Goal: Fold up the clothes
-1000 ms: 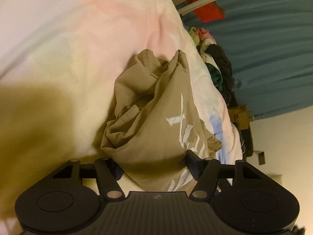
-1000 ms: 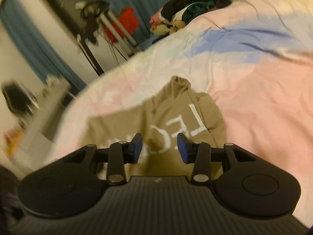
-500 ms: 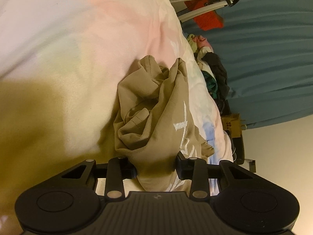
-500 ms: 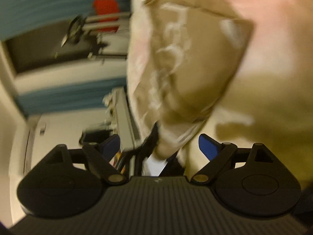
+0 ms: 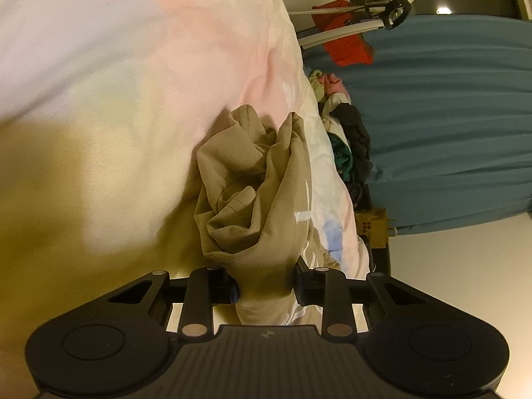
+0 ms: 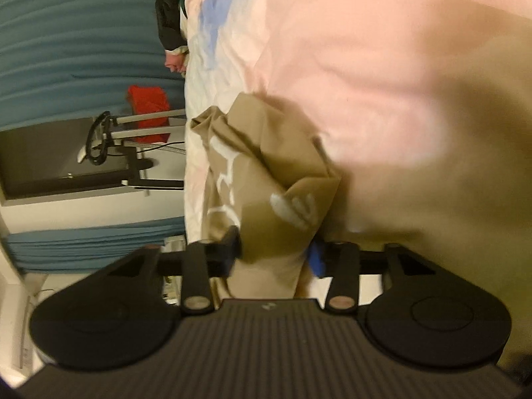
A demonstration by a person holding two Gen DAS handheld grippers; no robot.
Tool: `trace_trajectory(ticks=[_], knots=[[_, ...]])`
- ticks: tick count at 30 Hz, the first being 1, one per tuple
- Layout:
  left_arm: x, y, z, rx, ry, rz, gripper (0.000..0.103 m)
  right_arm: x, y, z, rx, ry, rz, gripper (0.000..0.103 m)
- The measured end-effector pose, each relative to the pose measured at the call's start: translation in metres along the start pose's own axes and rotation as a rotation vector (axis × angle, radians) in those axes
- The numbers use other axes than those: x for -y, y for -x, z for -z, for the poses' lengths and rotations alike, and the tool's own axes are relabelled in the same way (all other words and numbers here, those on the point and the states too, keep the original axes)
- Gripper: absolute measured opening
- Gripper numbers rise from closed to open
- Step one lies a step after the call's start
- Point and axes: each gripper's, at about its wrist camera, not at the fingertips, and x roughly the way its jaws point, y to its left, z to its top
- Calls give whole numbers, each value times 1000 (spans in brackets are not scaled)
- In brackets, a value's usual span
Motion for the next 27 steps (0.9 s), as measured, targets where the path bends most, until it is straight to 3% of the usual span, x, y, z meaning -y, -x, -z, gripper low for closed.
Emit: trace_trajectory(ticks=[5,11,16,21,27], knots=[[6,4,-2,-5,17,11,30,-18,3,-2,25,78,-48,27],[25,15,-4,-21,23,22,30,-49,18,-7,57,159,-120,25],[71,6,-11,-53,-4,12,30,-71,37,-24,89,149,-177,25],[146,-30,-7,-88,-109,-12,29,-95,57,-67,146,173,-186,25],[246,-130,18,-156,-223,-35,28,-132,62,-166,265,176,-132,25]])
